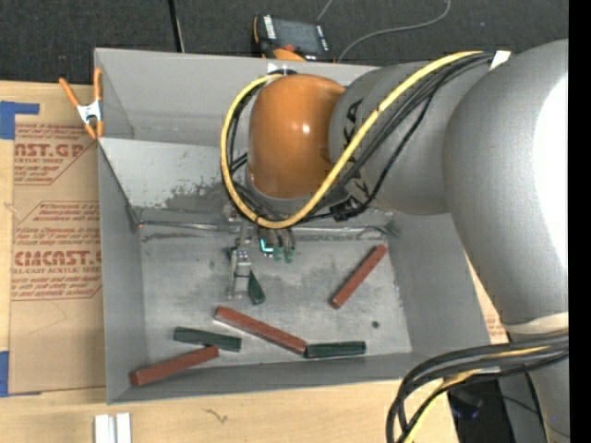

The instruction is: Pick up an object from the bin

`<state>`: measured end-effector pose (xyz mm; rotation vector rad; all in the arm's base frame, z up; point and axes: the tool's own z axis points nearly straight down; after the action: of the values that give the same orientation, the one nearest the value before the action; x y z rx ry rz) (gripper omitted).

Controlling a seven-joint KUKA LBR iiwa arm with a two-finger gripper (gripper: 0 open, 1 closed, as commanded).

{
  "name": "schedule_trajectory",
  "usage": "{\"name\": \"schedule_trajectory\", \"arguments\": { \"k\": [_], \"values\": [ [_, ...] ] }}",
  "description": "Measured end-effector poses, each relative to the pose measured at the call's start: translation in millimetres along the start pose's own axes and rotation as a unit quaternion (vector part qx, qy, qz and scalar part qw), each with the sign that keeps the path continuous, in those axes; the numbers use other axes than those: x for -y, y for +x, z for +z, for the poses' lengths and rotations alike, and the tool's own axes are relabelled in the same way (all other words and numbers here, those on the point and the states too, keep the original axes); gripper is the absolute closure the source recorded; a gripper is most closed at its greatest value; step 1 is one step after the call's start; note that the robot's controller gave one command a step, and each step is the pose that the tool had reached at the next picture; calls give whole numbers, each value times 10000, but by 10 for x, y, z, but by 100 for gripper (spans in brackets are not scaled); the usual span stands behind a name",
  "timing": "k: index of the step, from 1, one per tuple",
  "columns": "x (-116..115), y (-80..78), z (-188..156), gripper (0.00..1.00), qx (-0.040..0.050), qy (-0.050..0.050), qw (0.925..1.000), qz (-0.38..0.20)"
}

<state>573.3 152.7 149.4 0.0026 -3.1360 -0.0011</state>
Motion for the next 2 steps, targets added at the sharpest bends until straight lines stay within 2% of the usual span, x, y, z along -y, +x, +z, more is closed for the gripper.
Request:
{"name": "schedule_trajectory", "arguments": {
  "k": [1, 2],
  "values": [
    [189, 471, 812, 0, 10, 7, 9928, -1195],
    [510, 243, 749, 0, 42, 10, 9948, -1014]
  ]
}}
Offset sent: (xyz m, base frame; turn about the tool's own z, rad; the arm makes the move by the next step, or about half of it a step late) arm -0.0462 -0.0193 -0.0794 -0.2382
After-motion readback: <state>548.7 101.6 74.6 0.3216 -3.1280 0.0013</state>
